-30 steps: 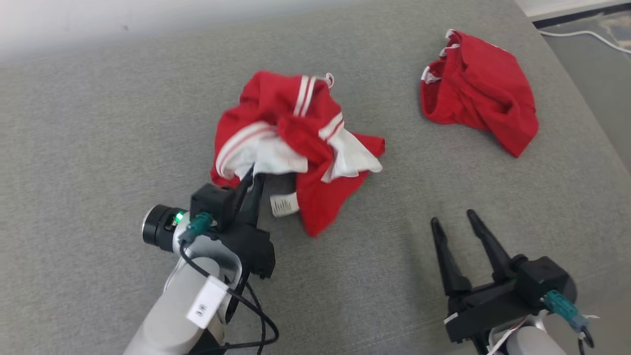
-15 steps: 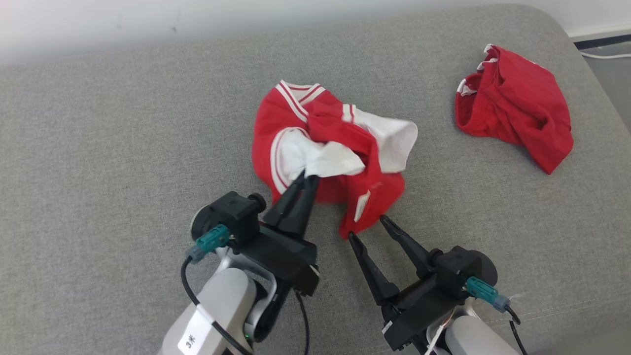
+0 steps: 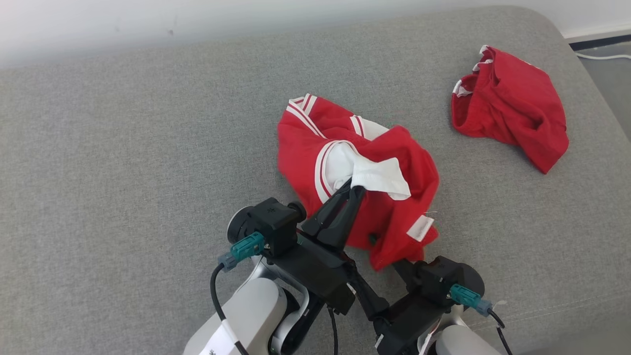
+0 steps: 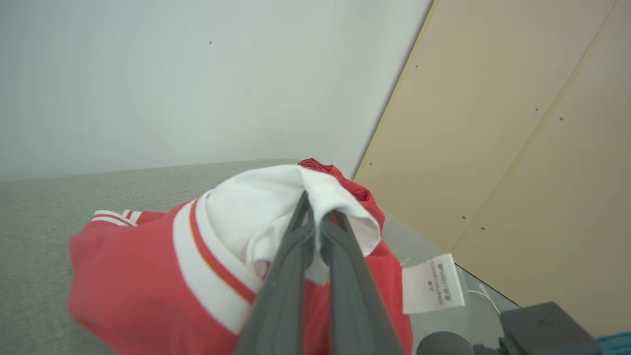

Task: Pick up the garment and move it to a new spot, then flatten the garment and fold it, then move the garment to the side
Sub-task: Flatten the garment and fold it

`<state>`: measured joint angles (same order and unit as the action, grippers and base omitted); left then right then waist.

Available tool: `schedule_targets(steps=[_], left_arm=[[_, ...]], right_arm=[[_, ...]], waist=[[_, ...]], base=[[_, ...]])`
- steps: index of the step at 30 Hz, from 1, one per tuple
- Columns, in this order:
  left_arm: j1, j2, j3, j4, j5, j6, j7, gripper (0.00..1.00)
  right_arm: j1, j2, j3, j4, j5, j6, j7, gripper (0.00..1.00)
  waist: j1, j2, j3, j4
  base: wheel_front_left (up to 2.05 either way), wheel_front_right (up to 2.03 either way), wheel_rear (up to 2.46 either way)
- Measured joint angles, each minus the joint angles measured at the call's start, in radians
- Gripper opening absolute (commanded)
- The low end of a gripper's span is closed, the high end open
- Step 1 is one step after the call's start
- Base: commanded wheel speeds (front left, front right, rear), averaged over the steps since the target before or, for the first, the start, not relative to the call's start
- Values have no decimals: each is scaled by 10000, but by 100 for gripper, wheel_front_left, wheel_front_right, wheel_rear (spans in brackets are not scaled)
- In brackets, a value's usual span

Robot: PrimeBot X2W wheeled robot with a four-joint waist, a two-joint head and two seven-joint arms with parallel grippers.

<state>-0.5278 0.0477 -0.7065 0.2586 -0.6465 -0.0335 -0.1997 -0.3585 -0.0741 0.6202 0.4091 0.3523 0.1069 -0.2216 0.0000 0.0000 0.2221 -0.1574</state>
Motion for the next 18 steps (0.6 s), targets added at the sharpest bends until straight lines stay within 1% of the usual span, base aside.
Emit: schedule_targets(steps=[2,9,14,18], left_arm=[[-8,0,-107,-42,-174,105,52,0],[-12,6,-282,-102,-313,362,240,0],[34,8,-240,-100,-355,608,399,0],[202,10,-215,-69,-374,709,412,0]], right_arm=[[5,50,52,-4,249,12,-13,100],[100,63,174,-82,420,77,-100,100],[658,65,140,-150,520,75,-176,100],[1136,-21,27,-171,529,67,-180,100]], waist=[[0,0,-4,-25],[0,0,-19,-141],[0,0,-14,-285],[0,0,43,-461]], base=[[0,0,0],[0,0,0],[0,0,0],[0,0,0]])
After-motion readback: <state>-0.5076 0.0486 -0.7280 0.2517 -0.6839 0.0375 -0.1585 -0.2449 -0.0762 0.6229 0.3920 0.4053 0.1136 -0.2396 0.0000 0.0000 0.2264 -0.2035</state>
